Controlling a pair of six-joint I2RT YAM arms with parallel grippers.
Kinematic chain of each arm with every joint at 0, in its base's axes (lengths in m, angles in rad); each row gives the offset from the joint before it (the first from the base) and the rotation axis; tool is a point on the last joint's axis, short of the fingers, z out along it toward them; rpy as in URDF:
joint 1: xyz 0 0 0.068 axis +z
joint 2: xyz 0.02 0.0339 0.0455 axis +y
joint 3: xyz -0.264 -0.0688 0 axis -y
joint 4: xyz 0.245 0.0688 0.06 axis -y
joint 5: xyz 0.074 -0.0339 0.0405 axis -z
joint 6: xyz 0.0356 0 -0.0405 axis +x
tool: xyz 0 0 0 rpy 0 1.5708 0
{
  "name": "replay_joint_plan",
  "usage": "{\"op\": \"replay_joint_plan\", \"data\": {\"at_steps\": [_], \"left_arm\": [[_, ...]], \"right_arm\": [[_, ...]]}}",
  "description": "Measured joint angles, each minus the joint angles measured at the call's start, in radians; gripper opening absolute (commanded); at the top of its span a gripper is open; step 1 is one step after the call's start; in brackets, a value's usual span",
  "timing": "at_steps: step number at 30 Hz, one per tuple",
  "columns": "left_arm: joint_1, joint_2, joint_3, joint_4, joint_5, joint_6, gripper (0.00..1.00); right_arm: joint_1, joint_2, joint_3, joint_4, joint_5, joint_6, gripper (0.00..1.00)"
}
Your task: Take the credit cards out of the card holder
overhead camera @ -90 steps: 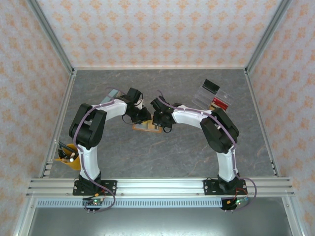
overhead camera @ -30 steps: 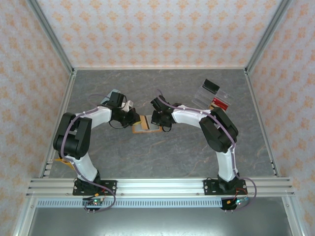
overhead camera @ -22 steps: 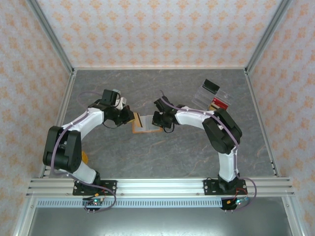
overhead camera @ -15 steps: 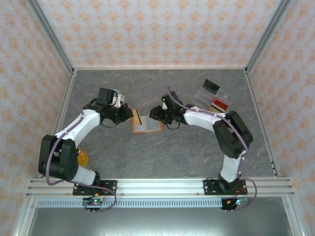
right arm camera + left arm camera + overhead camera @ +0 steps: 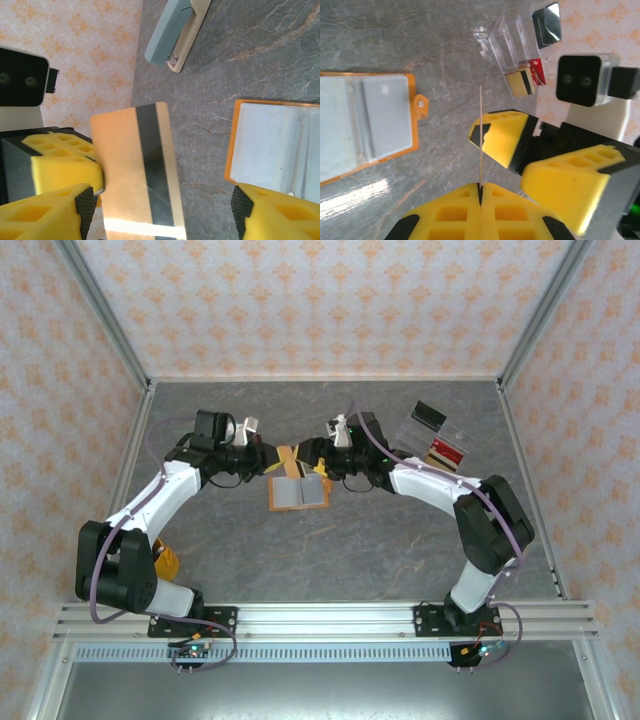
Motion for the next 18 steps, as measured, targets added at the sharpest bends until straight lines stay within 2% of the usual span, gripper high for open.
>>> {"op": "replay_joint_plan", "data": {"at_steps": [5, 11, 18], "left_arm": [[0.0, 0.0, 0.023, 0.021, 0.024, -0.037, 0.0], [0.0, 0.0, 0.039, 0.018, 0.027, -0.072, 0.0], [0.009, -0.003, 0.076, -0.032, 0.038, -0.054, 0.0]], "right_arm": [[-0.006, 0.0, 0.005, 0.009, -0.02, 0.028, 0.65], [-0.006, -0.002, 0.005, 0.097, -0.072, 0.083, 0.52], [-0.011, -0.016, 0.002, 0.156, -0.091, 0.138, 0.29]]}}
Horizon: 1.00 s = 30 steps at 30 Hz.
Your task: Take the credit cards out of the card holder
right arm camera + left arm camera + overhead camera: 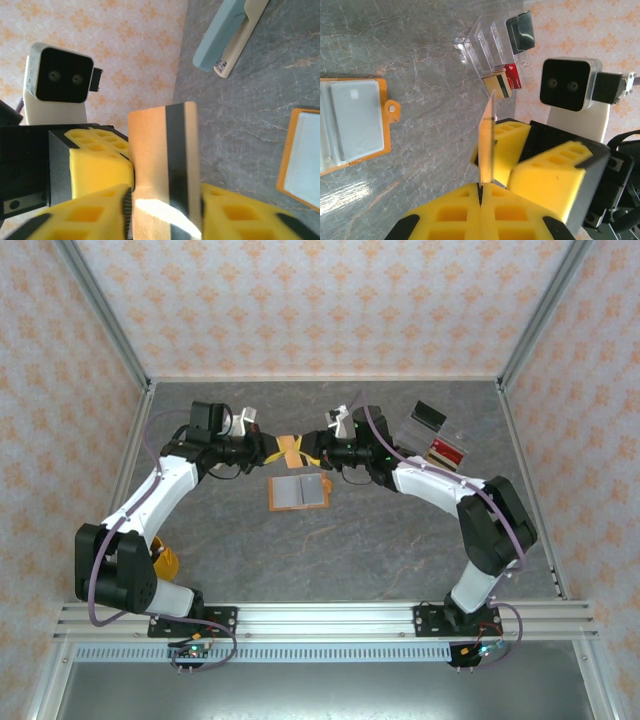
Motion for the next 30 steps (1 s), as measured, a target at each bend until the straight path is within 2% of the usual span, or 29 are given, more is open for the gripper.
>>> {"op": "replay_joint_plan", "data": {"at_steps": [7, 8, 9, 12, 16, 20, 23, 30], "left_arm": [[0.002, -0.005, 0.014, -0.071, -0.001, 0.034, 0.0], [0.002, -0.005, 0.014, -0.084, -0.009, 0.039, 0.03], [0.002, -0.005, 0.017, -0.102, -0.018, 0.049, 0.1], [0.0, -0.007, 0.032, -0.168, -0.052, 0.088, 0.36], [0.006, -0.025, 0.061, -0.277, -0.192, 0.15, 0.6], [0.007, -0.051, 0.066, -0.342, -0.323, 0.199, 0.74], [0.007, -0.058, 0.067, -0.37, -0.403, 0.224, 0.84], [0.007, -0.058, 0.067, -0.412, -0.539, 0.269, 1.0]], "right_arm": [[-0.001, -0.003, 0.0, 0.009, -0.001, 0.004, 0.07], [0.0, -0.005, 0.0, 0.007, -0.001, -0.003, 0.04], [0.0, -0.009, 0.0, 0.0, -0.001, -0.01, 0.0], [0.006, -0.035, 0.008, -0.067, 0.018, -0.074, 0.0], [0.004, -0.092, 0.052, -0.266, 0.133, -0.25, 0.0], [-0.005, -0.185, 0.085, -0.467, 0.309, -0.474, 0.0], [-0.053, -0.272, 0.085, -0.591, 0.429, -0.621, 0.0], [-0.303, -0.379, 0.09, -0.786, 0.628, -0.9, 0.0]]}}
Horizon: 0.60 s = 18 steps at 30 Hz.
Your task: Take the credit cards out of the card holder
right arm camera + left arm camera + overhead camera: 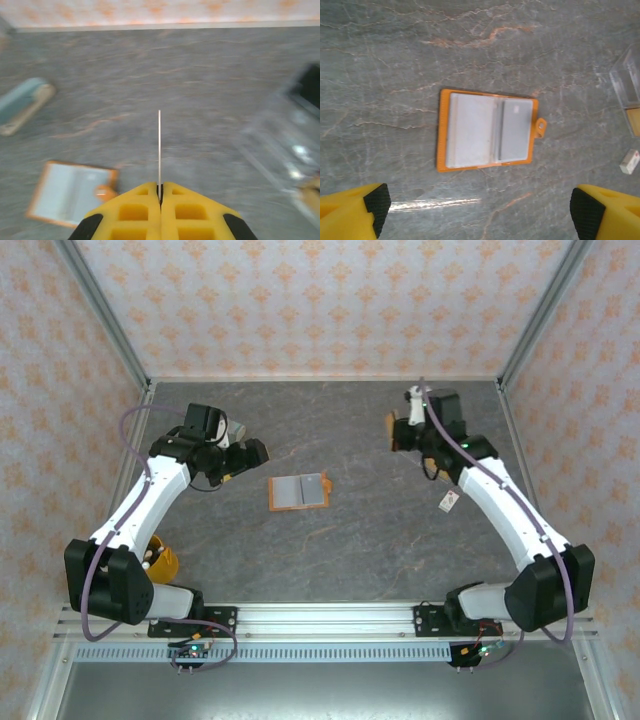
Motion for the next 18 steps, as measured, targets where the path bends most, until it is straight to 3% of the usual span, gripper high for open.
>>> {"op": "replay_joint_plan", "data": {"at_steps": [6, 18], "left_arm": [[0.0, 0.0, 0.005, -0.005, -0.024, 0.025, 1.0], [0.008, 0.023, 0.054, -0.07, -0.22, 0.032, 1.0]], "right_arm": [[-0.188, 0.005, 0.006, -0.078, 0.063, -0.175, 0.0], [-0.291, 0.175, 0.089, -0.164, 0.038, -0.555, 0.0]]}}
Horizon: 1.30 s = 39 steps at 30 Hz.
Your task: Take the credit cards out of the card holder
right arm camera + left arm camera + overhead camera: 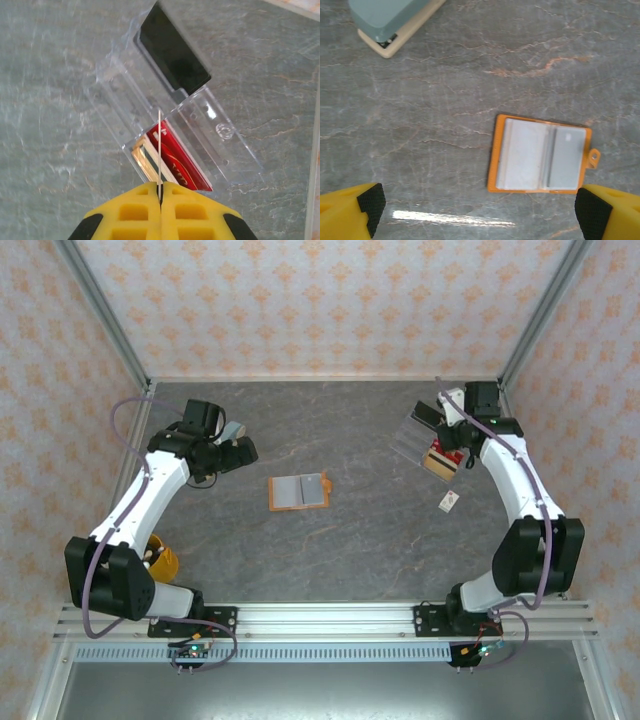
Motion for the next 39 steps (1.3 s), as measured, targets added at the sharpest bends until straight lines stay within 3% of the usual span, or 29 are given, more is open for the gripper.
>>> {"op": "replay_joint_plan", "data": {"at_steps": [14, 20, 39], "left_arm": [[0.006, 0.024, 0.003, -0.019, -0.048, 0.046, 1.0], [0.006, 0.024, 0.003, -0.03, -0.053, 0.052, 1.0], [0.006, 0.053, 0.003, -0.034, -0.052, 0.077, 1.0]], "right_arm": [[-0.046, 0.146, 0.015, -0.078, -0.079, -0.391, 0.0], [-0.088, 0.17, 0.003, -0.053, -0.114, -0.424, 0.0], [-0.089, 0.293, 0.003, 0.007, -0.165, -0.493, 0.02]]}}
